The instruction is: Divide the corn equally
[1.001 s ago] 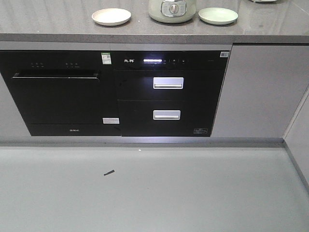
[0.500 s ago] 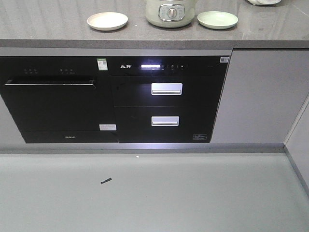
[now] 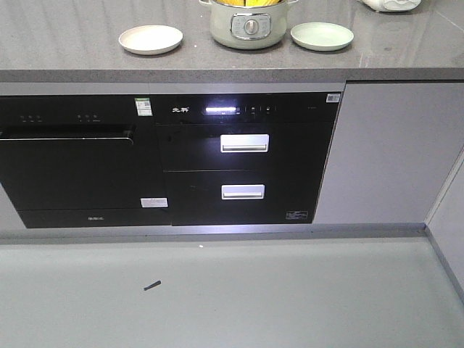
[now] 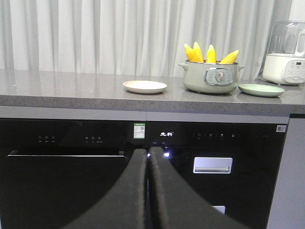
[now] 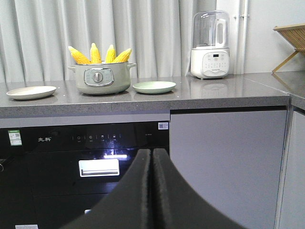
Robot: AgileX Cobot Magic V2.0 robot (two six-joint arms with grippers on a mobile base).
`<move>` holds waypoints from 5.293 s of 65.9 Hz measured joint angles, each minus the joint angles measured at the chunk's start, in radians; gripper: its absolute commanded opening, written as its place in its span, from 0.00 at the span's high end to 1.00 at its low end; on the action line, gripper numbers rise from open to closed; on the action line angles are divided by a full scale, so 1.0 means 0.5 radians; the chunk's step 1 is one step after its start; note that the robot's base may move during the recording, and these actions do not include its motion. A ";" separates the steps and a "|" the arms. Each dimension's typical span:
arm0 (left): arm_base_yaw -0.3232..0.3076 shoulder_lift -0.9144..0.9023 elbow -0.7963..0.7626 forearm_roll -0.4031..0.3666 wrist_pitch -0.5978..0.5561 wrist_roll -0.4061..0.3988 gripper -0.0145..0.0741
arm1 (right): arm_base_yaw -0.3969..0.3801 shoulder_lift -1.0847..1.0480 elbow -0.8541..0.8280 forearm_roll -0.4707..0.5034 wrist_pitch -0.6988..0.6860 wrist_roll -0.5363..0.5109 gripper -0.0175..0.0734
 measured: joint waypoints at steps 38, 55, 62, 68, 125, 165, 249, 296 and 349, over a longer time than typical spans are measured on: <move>0.000 0.000 0.000 0.000 0.000 0.000 0.84 | 0.000 0.000 0.000 0.000 0.000 0.000 0.81; 0.000 0.000 0.000 0.000 0.000 0.000 0.84 | 0.000 0.000 0.000 0.000 0.000 0.000 0.81; 0.000 0.000 0.000 0.000 0.000 0.000 0.84 | 0.000 0.000 0.000 0.000 0.000 0.000 0.81; 0.000 0.000 0.000 0.000 0.000 0.000 0.84 | 0.000 0.000 0.000 0.000 0.000 0.000 0.81; 0.000 0.000 0.000 0.000 0.000 0.000 0.84 | 0.000 0.000 0.000 0.000 0.000 0.000 0.81; 0.000 0.000 0.000 0.000 0.000 0.000 0.84 | 0.000 0.000 0.000 0.000 0.000 0.000 0.81; 0.000 0.000 0.000 0.000 0.000 0.000 0.84 | 0.000 0.000 0.000 0.000 0.000 0.000 0.81; 0.000 0.000 0.000 0.000 0.000 0.000 0.84 | 0.000 0.000 0.000 0.000 0.000 0.000 0.81; 0.000 0.000 0.000 0.000 0.000 0.000 0.84 | 0.000 0.000 0.000 0.000 0.000 0.000 0.81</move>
